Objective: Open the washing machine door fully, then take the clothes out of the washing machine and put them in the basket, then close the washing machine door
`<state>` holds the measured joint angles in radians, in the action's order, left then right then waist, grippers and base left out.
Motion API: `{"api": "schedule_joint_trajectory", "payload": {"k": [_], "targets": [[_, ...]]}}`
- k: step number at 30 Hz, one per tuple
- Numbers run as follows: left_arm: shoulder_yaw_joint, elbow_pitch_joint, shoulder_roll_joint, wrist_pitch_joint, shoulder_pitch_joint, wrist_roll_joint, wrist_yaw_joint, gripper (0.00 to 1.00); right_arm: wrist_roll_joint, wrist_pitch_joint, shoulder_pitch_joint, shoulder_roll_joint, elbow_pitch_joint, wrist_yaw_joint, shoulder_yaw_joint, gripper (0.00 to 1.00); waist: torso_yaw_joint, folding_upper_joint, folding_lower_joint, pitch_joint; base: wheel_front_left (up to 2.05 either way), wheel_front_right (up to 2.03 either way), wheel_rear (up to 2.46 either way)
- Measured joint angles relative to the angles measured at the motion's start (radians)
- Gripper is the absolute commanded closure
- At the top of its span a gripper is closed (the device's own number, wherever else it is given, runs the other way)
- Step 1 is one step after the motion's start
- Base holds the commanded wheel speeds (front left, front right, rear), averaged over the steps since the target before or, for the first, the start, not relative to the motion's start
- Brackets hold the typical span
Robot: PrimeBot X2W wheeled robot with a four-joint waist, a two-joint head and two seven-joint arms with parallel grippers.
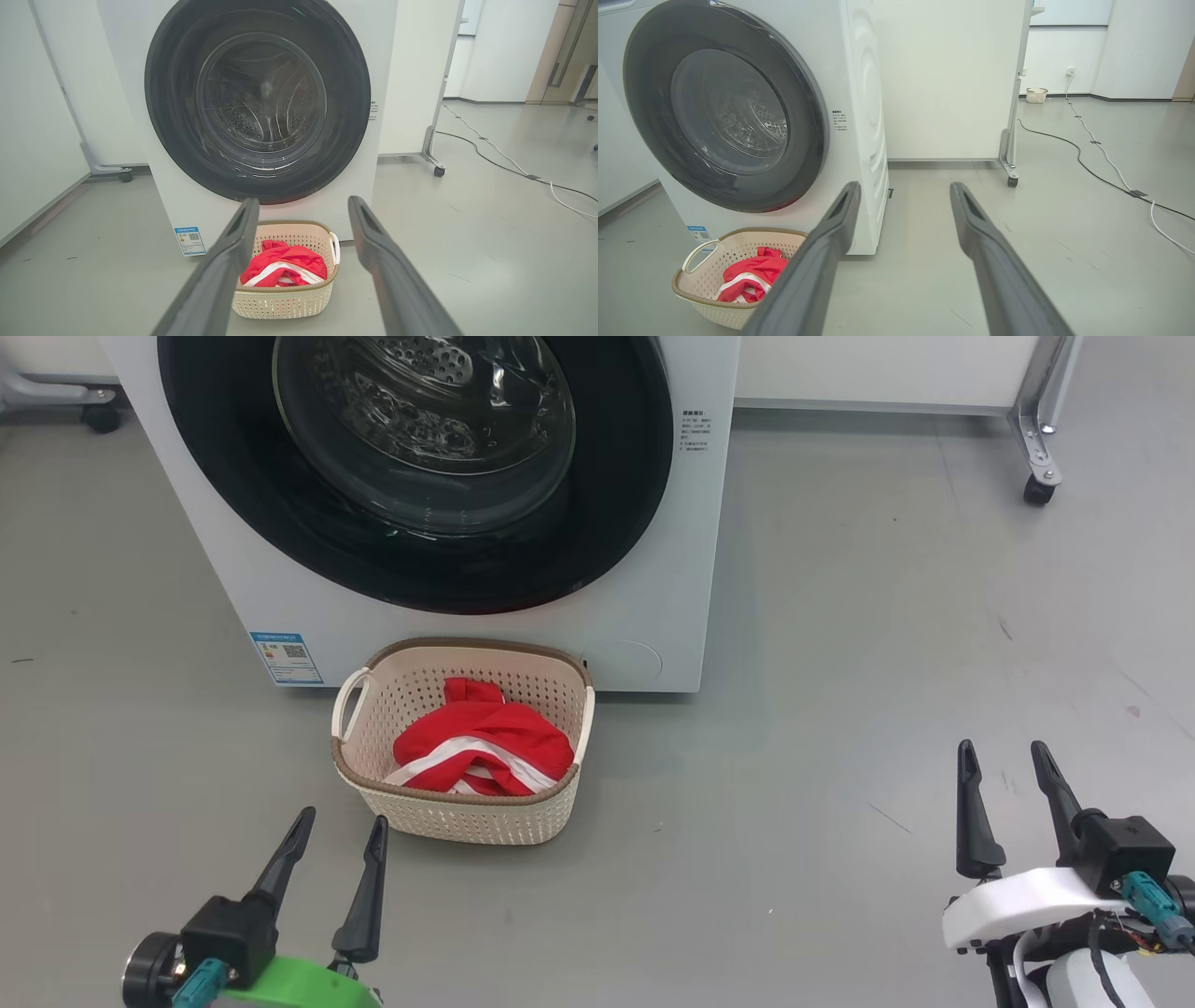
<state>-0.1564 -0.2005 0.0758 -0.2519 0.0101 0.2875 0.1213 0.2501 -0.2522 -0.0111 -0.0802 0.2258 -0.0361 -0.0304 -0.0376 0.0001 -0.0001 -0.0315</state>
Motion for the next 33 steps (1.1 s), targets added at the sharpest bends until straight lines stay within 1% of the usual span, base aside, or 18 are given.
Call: {"api": "schedule_joint_trajectory", "payload": {"k": [9,18,22,24,33], "targets": [[0.008,0.000,-0.004,0.000,0.010,0.000,0.000,0.00,-0.008,0.000,0.036,0.002,-0.035,0.008,0.002,0.00,0.009,0.0000,0.0000,-0.002,0.00,0.00,0.00],[0.008,-0.010,-0.005,0.000,0.020,0.000,0.000,0.00,-0.014,0.000,0.048,0.002,-0.057,0.009,0.002,0.00,0.015,0.0000,0.0000,-0.005,0.00,0.00,0.00],[0.010,-0.015,-0.006,0.000,0.021,-0.002,0.000,0.00,-0.016,0.000,0.064,0.003,-0.064,0.009,0.001,0.00,0.017,0.0000,0.0000,-0.007,0.00,0.00,0.00],[0.010,-0.018,-0.006,0.000,0.022,-0.003,0.000,0.00,-0.016,0.000,0.066,0.003,-0.067,0.016,0.001,0.00,0.018,0.0000,0.0000,-0.008,0.00,0.00,0.00],[0.010,-0.019,-0.007,0.000,0.026,-0.015,0.000,0.00,-0.023,0.000,0.086,0.006,-0.076,0.017,-0.003,0.00,0.022,0.0000,0.0001,-0.011,0.00,0.00,0.00]]}}
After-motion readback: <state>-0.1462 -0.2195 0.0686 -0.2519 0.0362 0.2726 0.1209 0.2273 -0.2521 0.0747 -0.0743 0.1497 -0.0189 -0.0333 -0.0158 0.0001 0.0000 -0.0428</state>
